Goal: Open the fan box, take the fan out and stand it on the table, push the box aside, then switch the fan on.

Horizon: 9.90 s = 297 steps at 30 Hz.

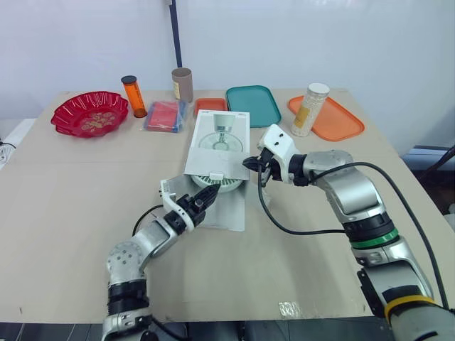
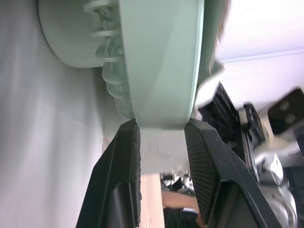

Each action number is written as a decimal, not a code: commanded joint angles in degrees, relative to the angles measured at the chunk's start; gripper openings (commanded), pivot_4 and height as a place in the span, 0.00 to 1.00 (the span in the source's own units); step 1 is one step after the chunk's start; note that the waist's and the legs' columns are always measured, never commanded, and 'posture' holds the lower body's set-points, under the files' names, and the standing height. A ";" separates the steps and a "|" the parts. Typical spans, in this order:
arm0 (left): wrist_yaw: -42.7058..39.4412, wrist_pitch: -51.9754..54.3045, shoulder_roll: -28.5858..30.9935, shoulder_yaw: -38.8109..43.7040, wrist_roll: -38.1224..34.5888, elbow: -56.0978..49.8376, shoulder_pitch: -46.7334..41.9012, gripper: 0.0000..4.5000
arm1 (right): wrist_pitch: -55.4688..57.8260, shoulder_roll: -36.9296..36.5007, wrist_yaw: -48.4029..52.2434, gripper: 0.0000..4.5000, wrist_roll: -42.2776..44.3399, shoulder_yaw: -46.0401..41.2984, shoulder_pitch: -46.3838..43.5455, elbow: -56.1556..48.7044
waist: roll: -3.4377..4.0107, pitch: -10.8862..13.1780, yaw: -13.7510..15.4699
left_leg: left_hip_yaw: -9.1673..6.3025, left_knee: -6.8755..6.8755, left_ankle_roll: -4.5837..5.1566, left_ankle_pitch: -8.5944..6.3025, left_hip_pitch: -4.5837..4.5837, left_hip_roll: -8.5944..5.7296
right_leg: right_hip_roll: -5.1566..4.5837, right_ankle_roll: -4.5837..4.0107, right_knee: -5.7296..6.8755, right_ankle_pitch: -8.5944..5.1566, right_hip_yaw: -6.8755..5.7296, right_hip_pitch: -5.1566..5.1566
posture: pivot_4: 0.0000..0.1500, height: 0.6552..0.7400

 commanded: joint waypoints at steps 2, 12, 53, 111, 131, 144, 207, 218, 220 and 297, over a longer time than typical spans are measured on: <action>3.81 1.81 2.81 -0.23 -5.42 -4.75 3.40 0.20 | -0.10 -0.09 0.19 0.00 0.01 -0.51 -0.45 -2.11 | 0.00 0.00 0.00 | 0.00 0.00 -0.01 0.01 0.01 0.00 | -0.01 0.00 0.00 0.00 0.00 0.00 | 1.00 1.00; 5.88 2.75 13.23 -4.93 -17.60 -14.14 14.62 0.20 | -0.55 0.49 0.29 0.00 -0.01 -0.48 -0.77 -1.63 | 0.00 0.00 0.12 | 0.00 -0.03 -0.02 0.00 0.01 0.01 | -0.01 -0.01 -0.01 0.00 0.02 -0.02 | 1.00 1.00; 2.91 -4.25 16.37 -9.73 -12.91 -6.97 11.17 0.20 | 9.80 2.42 -1.32 0.00 12.28 1.27 5.98 -18.02 | -0.06 -0.06 0.24 | -0.01 -0.05 -0.09 0.05 0.05 -0.03 | -0.03 0.04 -0.06 -0.04 0.01 0.04 | 1.00 1.00; -7.22 -7.64 28.03 -5.13 -19.37 -11.79 21.35 0.96 | -0.61 5.87 0.14 0.00 2.69 5.12 3.15 -4.09 | -0.08 -0.07 -0.01 | 0.04 -0.18 -0.07 0.01 0.10 0.03 | 0.00 -0.05 -0.07 -0.17 0.04 -0.02 | 1.00 1.00; -2.66 -6.92 22.66 -7.43 -18.43 -9.20 15.22 0.38 | -0.40 5.53 0.18 0.00 1.68 4.53 3.41 -4.59 | -0.09 -0.07 0.02 | 0.02 -0.18 -0.08 0.01 0.10 0.02 | -0.01 -0.05 -0.07 -0.16 0.02 0.00 | 1.00 1.00; -1.93 -7.23 24.17 -6.25 -20.30 -13.96 24.96 0.38 | -1.63 6.13 0.36 0.00 1.09 5.14 3.11 -3.64 | -0.09 -0.07 -0.06 | 0.03 -0.18 -0.10 -0.01 0.11 0.04 | 0.00 -0.04 -0.07 -0.18 0.05 -0.01 | 1.00 1.00; -31.42 -4.33 41.78 4.78 -3.34 -14.57 28.81 0.99 | -4.66 7.88 2.58 0.00 1.57 3.31 -0.07 -0.95 | -0.27 0.33 -0.11 | 0.17 -0.50 -0.15 -0.05 0.07 0.23 | 0.05 -0.21 -0.11 -0.29 0.00 -0.22 | 1.00 1.00; -25.81 -0.38 37.41 -0.71 -6.65 -12.43 21.97 0.99 | -3.77 7.43 1.68 0.00 1.39 3.18 0.81 -2.60 | -0.28 0.32 -0.03 | 0.15 -0.47 -0.16 -0.05 0.07 0.21 | 0.05 -0.21 -0.11 -0.27 -0.01 -0.20 | 1.00 1.00; -25.08 0.09 36.72 -1.75 -6.37 -11.81 20.97 0.99 | -3.72 7.37 1.39 0.00 1.30 3.18 0.77 -2.63 | -0.30 0.32 0.01 | 0.13 -0.47 -0.17 -0.04 0.07 0.20 | 0.05 -0.22 -0.11 -0.27 -0.02 -0.19 | 1.00 1.00; -62.36 -61.73 46.16 7.39 53.96 -13.71 36.38 1.00 | -9.27 -8.27 21.25 0.00 22.90 -10.83 15.99 -19.62 | -0.26 0.43 0.02 | 0.34 -0.53 -0.14 -0.07 0.09 0.33 | 0.11 -0.26 -0.24 -0.27 0.00 -0.20 | 1.00 1.00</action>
